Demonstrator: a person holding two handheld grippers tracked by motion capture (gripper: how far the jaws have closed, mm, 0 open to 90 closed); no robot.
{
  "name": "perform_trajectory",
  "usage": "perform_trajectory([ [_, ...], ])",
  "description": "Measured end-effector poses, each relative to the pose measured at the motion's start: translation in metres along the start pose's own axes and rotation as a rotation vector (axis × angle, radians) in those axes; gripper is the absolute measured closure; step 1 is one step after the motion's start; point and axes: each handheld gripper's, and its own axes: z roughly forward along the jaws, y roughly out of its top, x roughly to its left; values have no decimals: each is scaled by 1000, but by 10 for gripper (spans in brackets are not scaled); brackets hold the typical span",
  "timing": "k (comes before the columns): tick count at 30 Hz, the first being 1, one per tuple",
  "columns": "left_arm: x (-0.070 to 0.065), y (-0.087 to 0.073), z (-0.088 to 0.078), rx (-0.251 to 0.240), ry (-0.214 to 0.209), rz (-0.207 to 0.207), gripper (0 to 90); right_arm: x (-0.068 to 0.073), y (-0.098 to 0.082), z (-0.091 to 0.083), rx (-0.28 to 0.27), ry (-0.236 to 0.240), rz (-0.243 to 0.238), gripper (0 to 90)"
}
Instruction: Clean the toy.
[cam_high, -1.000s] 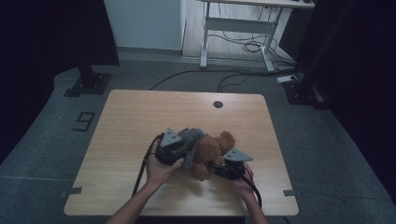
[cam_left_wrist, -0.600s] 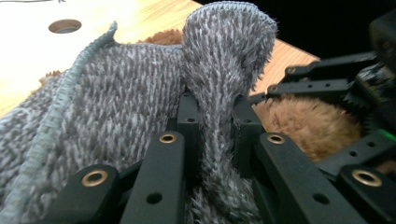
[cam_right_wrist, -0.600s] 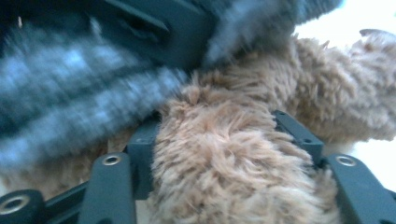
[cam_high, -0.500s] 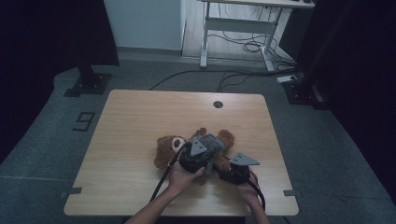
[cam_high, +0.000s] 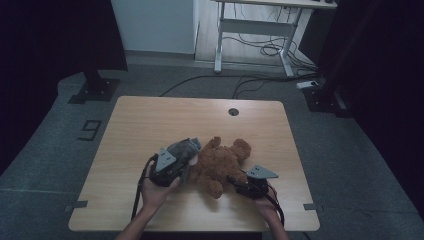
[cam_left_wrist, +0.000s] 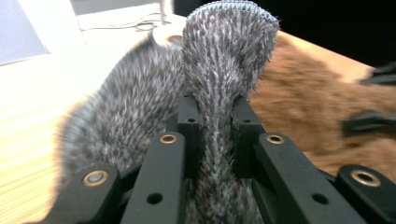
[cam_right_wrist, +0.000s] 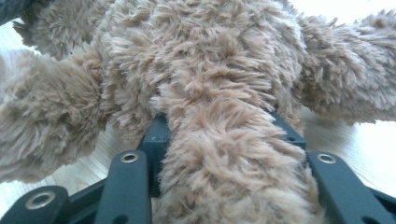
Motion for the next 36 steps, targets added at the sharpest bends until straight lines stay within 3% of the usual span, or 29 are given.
perform_trajectory([
  [3, 24, -14, 4, 49, 24, -62, 780, 1, 0, 0, 1, -1, -3, 526],
  [6, 37, -25, 6, 81, 51, -92, 781, 1, 0, 1, 0, 1, 1, 526],
  [10, 48, -33, 8, 151, 91, -79, 780, 0, 0, 1, -1, 7, 9, 527],
  [12, 51, -30, 6, 144, 78, -102, 780, 0, -1, 1, -2, 8, 9, 527],
  [14, 47, -18, 0, 110, 67, -97, 781, -1, -1, 1, -2, 6, 9, 527],
  [17, 33, 9, -9, 43, 31, -60, 782, -1, -1, 1, -3, 7, 10, 527],
  [20, 11, 39, -6, 3, -26, -25, 781, 0, 0, 1, -4, 4, 11, 527],
  [22, -7, 55, 5, 3, -63, 4, 779, 0, 0, 1, -4, 3, 12, 527],
  [26, -48, 77, 38, 47, -142, 71, 777, 0, -1, 1, -5, 4, 8, 526],
  [28, -68, 83, 57, 83, -163, 110, 776, 0, -1, 1, -7, 5, 8, 526],
  [31, -88, 85, 85, 142, -189, 134, 776, 0, -1, 1, -8, 4, 7, 526],
  [35, -98, 68, 113, 232, -150, 189, 773, 1, -3, 1, -5, 4, 8, 535],
  [36, -97, 63, 114, 222, -151, 178, 774, 1, -3, 1, 1, 3, 8, 539],
])
